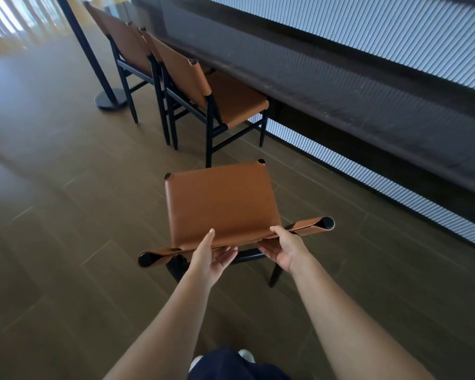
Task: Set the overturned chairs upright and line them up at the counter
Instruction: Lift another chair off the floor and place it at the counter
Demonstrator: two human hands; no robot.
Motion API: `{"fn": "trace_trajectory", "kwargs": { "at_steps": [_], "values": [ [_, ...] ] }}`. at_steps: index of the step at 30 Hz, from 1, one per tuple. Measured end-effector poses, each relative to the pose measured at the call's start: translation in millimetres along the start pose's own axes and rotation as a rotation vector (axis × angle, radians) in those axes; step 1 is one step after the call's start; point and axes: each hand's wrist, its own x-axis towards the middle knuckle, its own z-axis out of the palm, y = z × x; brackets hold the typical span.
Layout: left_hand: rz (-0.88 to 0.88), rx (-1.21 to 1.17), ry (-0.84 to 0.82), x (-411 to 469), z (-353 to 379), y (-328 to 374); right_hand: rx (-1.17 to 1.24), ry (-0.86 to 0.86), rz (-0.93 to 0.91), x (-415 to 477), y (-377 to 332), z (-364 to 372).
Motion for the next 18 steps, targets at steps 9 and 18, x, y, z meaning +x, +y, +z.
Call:
{"fn": "trace_trajectory", "kwargs": {
  "at_steps": [9, 18],
  "values": [
    [-0.046, -0.108, 0.006, 13, 8, 19, -0.031, -0.041, 0.022, 12, -13, 6],
    [-0.102, -0.078, 0.069, 16, 17, 33, -0.023, -0.013, 0.059, 22, -20, 19]
  ]
}}
